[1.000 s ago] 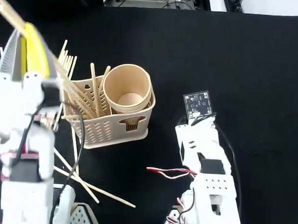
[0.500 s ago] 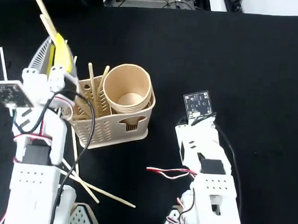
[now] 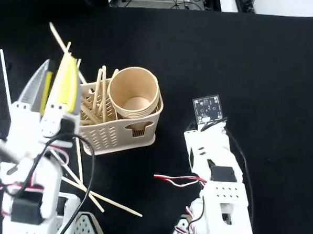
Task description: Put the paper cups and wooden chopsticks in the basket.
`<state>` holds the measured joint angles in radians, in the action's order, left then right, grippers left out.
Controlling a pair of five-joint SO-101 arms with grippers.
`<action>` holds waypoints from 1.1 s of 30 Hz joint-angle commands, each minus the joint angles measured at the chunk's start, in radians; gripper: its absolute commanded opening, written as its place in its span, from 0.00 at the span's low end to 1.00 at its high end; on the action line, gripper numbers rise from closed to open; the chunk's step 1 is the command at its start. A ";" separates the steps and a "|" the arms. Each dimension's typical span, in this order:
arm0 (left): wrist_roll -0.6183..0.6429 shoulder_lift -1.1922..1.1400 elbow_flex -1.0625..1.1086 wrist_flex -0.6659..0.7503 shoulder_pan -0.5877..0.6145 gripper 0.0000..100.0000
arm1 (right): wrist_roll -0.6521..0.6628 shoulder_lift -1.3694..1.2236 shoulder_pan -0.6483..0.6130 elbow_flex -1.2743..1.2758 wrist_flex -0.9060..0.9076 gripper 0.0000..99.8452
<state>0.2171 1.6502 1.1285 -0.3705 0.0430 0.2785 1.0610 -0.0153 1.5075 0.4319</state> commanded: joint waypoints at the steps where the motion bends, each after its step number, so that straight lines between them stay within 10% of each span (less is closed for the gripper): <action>1: -0.012 0.017 -0.093 -0.051 0.074 0.16 | 0.008 -0.004 0.008 -0.013 0.003 0.01; 9: -0.011 -0.040 -0.268 -0.313 0.361 0.16 | 0.008 -0.004 0.008 -0.013 0.003 0.01; 19: -0.018 -0.697 -0.510 -0.400 0.662 0.16 | 0.008 -0.004 0.008 -0.013 0.003 0.01; 33: -0.250 -1.777 -1.110 -0.407 0.710 0.16 | 0.008 -0.004 0.008 -0.013 0.003 0.01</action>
<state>0.0038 0.0575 0.2002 -0.7710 0.7442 0.2785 1.0610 -0.0153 1.5075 0.4319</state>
